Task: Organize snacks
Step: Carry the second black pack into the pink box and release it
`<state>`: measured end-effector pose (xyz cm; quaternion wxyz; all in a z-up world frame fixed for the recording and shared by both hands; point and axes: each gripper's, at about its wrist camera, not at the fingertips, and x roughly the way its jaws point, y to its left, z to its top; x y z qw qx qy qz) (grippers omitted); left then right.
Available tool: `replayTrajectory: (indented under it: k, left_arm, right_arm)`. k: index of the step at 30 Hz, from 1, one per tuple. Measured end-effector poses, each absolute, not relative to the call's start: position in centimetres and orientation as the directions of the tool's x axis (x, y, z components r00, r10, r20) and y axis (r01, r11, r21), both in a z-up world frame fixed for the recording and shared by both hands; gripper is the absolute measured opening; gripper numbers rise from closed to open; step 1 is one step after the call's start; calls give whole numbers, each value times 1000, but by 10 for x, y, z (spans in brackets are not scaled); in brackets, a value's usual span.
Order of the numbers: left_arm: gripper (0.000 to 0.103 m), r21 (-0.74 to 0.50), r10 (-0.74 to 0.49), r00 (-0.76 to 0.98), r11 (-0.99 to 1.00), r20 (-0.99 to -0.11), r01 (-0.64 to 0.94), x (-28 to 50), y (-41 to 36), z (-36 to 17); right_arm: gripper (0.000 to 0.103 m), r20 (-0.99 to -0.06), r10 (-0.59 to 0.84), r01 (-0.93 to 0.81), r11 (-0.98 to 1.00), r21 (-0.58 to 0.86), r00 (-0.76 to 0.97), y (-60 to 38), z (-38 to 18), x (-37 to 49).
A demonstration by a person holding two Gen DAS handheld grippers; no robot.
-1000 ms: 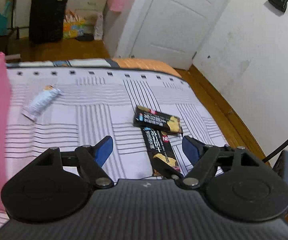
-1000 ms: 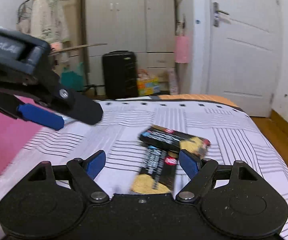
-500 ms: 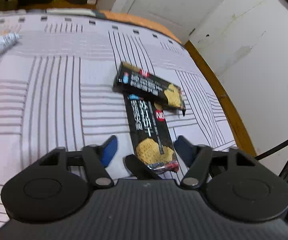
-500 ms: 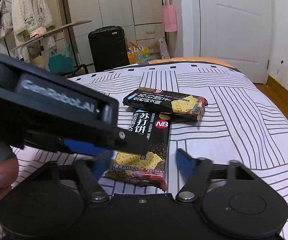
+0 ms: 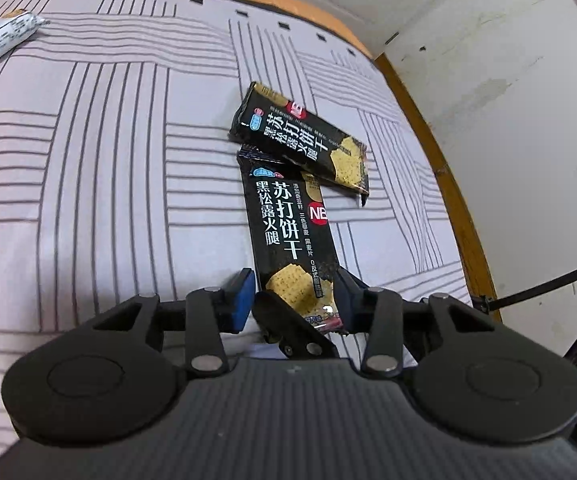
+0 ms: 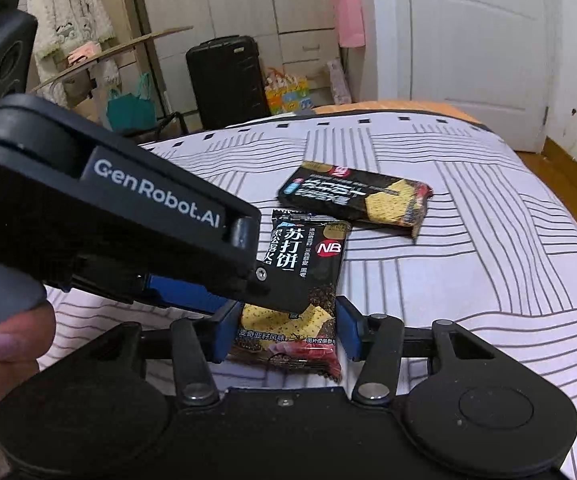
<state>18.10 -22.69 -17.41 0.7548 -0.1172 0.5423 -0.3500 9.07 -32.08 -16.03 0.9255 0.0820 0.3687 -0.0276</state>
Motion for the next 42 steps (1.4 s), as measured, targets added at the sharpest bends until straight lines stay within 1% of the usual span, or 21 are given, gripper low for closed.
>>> replayTrajectory:
  k: [7,9,12,18,23,28,31,36,39,42]
  left_arm:
    - [40,-528,-618,154,756,-771,387,172,-212,-156]
    - [40,-514,-605,156,764,-781,390,166,-206,-148]
    - [41,-500,-589,186,784,-787,367,157,-192,-134]
    - [41,-432,-545,257,815,-798,387,137,-163,-103]
    - [42,-463,-569,312,813,-761,354,130,-126,-79]
    - [44,-473,-567,374,822,-734,317,123,-89,-56]
    - [44,-479,-559,424,829,-713,288,119,-62,-42]
    - [45,-491,-514,521,849,-681,195,119,-10,-28]
    - [45,-481,-463,574,866,-675,132,124,18,-28]
    - [46,-483,-411,607,874,-681,50,132,43,-39]
  right_arm:
    - [56,-704,57,55,989,134,708,-299,-137,81]
    - [56,-701,93,37,985,167,707,-294,-129,78]
    - [56,-689,138,-12,983,183,711,-283,-115,74]
    - [56,-678,221,-87,970,226,701,-258,-85,72]
    - [55,-663,291,-166,955,246,690,-241,-61,82]
    - [55,-651,339,-297,938,179,679,-200,-35,92]
    - [55,-632,397,-387,908,163,665,-176,-25,104]
    - [55,-596,501,-550,827,116,628,-135,-25,129]
    - [55,-608,570,-677,732,70,554,-109,-33,155]
    - [55,-646,584,-753,658,24,491,-87,-42,173]
